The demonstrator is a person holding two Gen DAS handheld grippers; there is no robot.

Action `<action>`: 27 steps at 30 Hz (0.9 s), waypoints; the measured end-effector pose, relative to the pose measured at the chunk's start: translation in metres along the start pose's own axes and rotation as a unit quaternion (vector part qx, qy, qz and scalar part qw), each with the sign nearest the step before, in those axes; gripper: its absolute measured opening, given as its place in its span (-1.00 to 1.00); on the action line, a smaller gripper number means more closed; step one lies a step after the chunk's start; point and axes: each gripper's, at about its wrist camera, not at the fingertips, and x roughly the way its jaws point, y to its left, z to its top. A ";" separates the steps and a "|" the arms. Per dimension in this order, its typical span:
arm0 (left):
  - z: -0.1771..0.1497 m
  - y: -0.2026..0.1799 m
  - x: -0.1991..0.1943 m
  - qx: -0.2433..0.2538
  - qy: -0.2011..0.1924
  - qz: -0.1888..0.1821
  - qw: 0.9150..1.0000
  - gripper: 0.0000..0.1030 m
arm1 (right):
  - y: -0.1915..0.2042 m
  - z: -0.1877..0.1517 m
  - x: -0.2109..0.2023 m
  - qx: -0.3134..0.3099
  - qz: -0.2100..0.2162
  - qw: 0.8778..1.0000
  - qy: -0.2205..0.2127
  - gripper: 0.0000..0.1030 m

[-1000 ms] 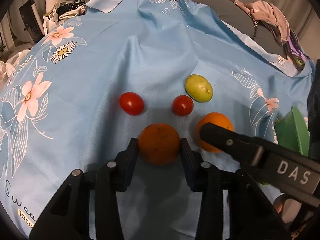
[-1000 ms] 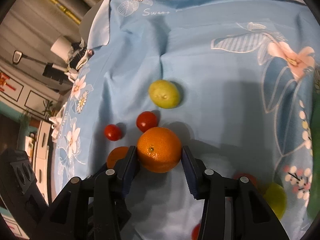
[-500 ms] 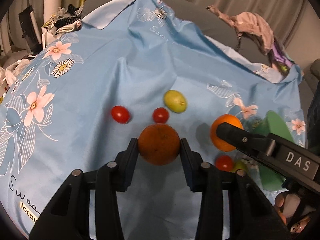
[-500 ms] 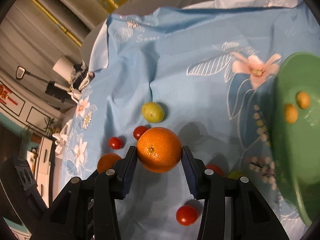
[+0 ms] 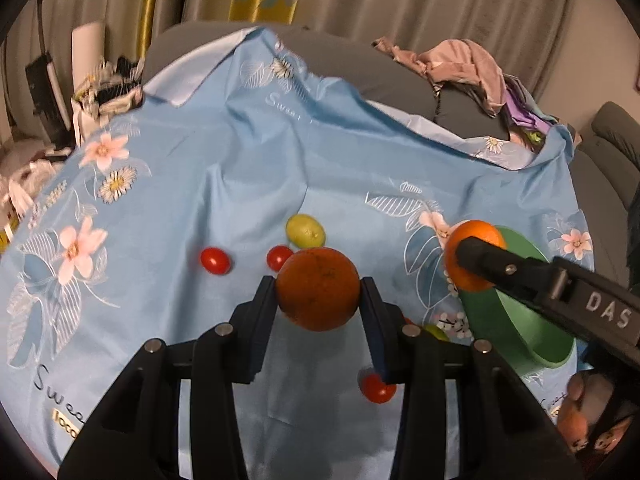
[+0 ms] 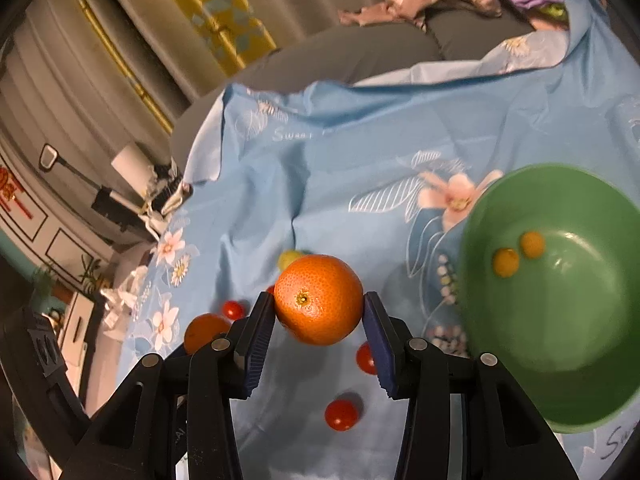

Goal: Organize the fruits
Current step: 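Lift the large orange with the right gripper and carry it over the bowl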

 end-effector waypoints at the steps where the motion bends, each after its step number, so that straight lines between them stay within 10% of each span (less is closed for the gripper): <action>1: 0.000 -0.002 -0.002 0.002 -0.003 0.001 1.000 -0.20 | -0.002 0.001 -0.005 0.001 0.000 1.000 -0.007 -0.09; 27: -0.003 -0.104 -0.025 0.113 -0.014 -0.131 0.985 -0.20 | -0.060 0.009 -0.091 0.049 -0.046 0.990 -0.126 -0.08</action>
